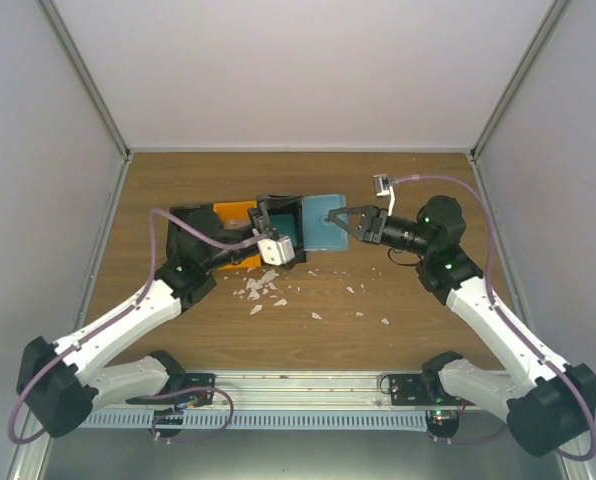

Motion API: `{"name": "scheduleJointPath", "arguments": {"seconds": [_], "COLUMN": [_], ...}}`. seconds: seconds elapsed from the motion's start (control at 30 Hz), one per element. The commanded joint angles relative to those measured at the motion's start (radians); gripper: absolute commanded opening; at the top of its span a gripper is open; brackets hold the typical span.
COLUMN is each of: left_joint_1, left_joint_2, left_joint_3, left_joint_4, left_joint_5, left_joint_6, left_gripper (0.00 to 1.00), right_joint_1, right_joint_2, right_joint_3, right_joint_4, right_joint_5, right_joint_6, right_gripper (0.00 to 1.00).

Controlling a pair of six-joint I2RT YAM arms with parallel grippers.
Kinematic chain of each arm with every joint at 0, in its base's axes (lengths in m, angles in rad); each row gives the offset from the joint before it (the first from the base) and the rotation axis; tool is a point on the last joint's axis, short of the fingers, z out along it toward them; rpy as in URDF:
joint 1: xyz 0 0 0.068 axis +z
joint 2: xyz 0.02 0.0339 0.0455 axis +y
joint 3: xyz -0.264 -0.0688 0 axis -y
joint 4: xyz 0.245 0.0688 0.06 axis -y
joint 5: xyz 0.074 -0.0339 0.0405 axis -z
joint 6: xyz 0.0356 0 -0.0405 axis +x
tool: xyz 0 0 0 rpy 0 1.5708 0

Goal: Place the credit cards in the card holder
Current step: Pick up the card holder from the center of the board.

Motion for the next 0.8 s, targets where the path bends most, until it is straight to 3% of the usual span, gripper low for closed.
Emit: {"name": "scheduleJointPath", "arguments": {"seconds": [0.0, 0.1, 0.2, 0.3, 0.53, 0.77], "left_joint_1": [-0.006, -0.006, -0.005, 0.006, 0.039, 0.04], "left_joint_2": [-0.074, -0.107, -0.138, -0.147, -0.075, -0.009], "left_joint_3": [0.031, 0.04, 0.022, 0.021, -0.022, -0.011], "left_joint_4": [-0.043, -0.103, -0.125, -0.173, -0.093, -0.048], "left_joint_5": [0.06, 0.066, 0.051, 0.008, 0.139, 0.254], "left_joint_6": [-0.487, -0.854, -1.118, -1.31, -1.602, -1.701], "left_gripper": [0.99, 0.99, 0.99, 0.99, 0.99, 0.58], "right_joint_1": [-0.029, -0.034, -0.035, -0.035, -0.023, -0.004], "right_joint_2": [-0.036, -0.038, -0.046, -0.055, -0.07, -0.074], "right_joint_3": [0.027, 0.03, 0.015, -0.018, -0.13, -0.177], "right_joint_4": [-0.009, -0.043, -0.044, 0.016, 0.297, 0.439], "right_joint_5": [0.028, 0.012, -0.012, -0.054, -0.174, -0.22], "right_joint_6": [-0.215, -0.311, -0.365, -0.358, -0.207, -0.129], "right_gripper": [0.01, 0.0, 0.01, 0.01, 0.0, 0.0]}}
